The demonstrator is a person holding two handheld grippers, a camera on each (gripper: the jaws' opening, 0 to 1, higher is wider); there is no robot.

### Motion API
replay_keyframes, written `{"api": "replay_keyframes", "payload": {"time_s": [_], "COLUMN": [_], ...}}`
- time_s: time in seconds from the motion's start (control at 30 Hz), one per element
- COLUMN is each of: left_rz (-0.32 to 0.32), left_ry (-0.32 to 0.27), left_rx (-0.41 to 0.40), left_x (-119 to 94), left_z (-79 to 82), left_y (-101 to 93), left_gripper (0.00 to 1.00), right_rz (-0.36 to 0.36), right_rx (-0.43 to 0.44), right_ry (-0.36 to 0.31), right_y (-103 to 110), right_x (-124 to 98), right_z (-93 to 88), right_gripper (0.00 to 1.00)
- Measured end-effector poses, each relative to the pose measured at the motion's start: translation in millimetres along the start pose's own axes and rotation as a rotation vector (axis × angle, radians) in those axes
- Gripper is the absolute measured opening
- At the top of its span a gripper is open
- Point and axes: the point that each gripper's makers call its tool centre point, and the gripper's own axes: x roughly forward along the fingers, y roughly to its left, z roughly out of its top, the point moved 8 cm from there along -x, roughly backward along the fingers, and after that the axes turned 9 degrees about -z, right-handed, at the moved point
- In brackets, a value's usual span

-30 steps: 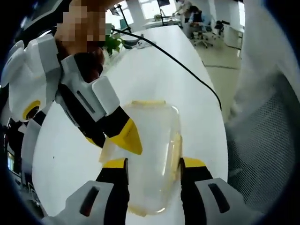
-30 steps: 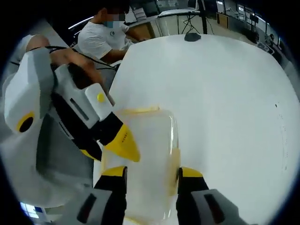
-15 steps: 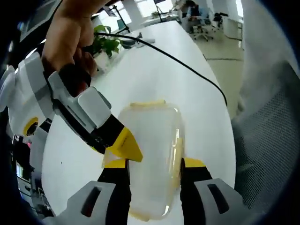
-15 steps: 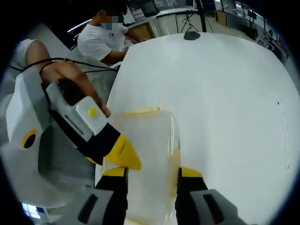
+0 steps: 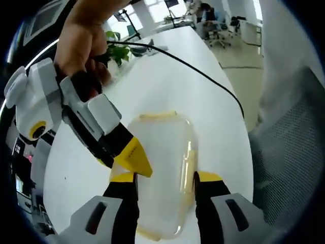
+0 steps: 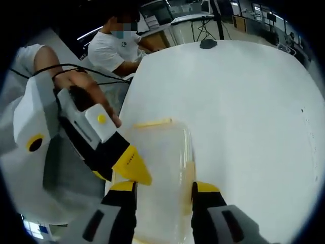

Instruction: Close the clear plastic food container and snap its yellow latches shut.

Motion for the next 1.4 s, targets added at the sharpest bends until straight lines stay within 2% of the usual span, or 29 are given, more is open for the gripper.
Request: {"api": "replay_keyframes", "payload": {"time_s": [0.13,0.23,0.4,0.5,0.6,0.7,0.77,0.87,0.93,1.17,1.27,1.4], "left_rz": [-0.009,-0.023,-0.047,-0.062,-0.063,-0.098,-0.114,-0.162,-0.199,-0.211,-0.241,-0.243], "left_ry": [-0.012,-0.026,-0.034,-0.047,-0.054,-0.088,-0.089,-0.09,-0.072,-0.022,0.007,0.035], "left_rx": [-0.013,-0.037,-0.056,-0.122,-0.113,-0.133,-0.122,-0.136,-0.148,-0.153,-0.135,-0.137], "left_x": [-2,-4,-7,-10,-14,-20,-24,-32,-34,-37,-37,-34], "left_z": [1.1,1.3,4.9,6.9,8.8,13.1,14.7,15.0,10.7,-4.7,-12.1,-20.7], "left_y": [1.0,2.3,4.5,5.8,11.0,14.7,18.1,26.8,31.6,45.2,45.9,50.7], "left_gripper": [0.41,0.41,0.41,0.42,0.45,0.47,0.52,0.53,0.54,0.64,0.69,0.71], "right_rz": [-0.029,-0.098,-0.124,-0.152,-0.156,-0.182,-0.188,-0.197,-0.208,-0.245,-0.274,-0.289], "right_rx": [0.016,-0.049,-0.089,-0.122,-0.12,-0.131,-0.134,-0.14,-0.148,-0.138,-0.106,-0.112], "right_ry": [-0.007,-0.036,-0.064,-0.074,-0.1,-0.099,-0.098,-0.102,-0.099,-0.084,-0.088,-0.081], "right_y": [2,2,14,18,24,30,34,43,46,51,52,56], "right_x": [-2,-6,-17,-24,-30,-29,-29,-31,-31,-34,-33,-28], "right_z": [0.3,2.5,-0.3,-2.5,-4.4,-8.3,-10.9,-14.9,-16.7,-29.3,-33.5,-40.3], "right_gripper": [0.41,0.45,0.44,0.46,0.43,0.47,0.48,0.48,0.49,0.6,0.7,0.76]}}
